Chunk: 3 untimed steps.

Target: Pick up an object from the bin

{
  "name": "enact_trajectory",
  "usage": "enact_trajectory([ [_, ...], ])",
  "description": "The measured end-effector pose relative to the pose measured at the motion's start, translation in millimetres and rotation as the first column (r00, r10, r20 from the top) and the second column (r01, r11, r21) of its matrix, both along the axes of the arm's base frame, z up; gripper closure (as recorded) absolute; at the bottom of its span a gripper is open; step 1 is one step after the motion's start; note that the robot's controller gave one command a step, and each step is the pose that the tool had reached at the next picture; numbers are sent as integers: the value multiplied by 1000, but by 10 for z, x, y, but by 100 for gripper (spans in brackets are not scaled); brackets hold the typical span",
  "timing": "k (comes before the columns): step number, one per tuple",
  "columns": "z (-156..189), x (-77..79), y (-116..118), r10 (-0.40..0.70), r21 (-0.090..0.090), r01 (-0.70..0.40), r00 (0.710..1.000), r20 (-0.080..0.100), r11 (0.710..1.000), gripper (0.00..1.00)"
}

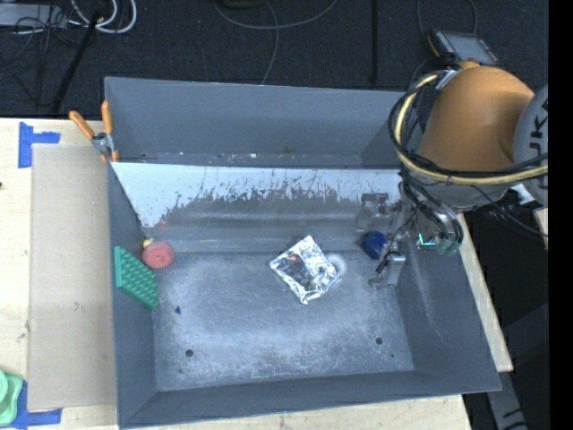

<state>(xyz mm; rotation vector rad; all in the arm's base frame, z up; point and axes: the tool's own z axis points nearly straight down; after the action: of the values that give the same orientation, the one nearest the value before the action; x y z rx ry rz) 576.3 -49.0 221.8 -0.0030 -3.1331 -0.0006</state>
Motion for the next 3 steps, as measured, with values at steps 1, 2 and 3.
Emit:
enact_trajectory([
  [1,-1551,209,485,3,1,-3,1000,2,1000,0],
  [2,-1525,14,86,197,-1,-197,980,6,980,0],
  [3,-1522,19,96,199,0,-199,980,8,980,100],
])
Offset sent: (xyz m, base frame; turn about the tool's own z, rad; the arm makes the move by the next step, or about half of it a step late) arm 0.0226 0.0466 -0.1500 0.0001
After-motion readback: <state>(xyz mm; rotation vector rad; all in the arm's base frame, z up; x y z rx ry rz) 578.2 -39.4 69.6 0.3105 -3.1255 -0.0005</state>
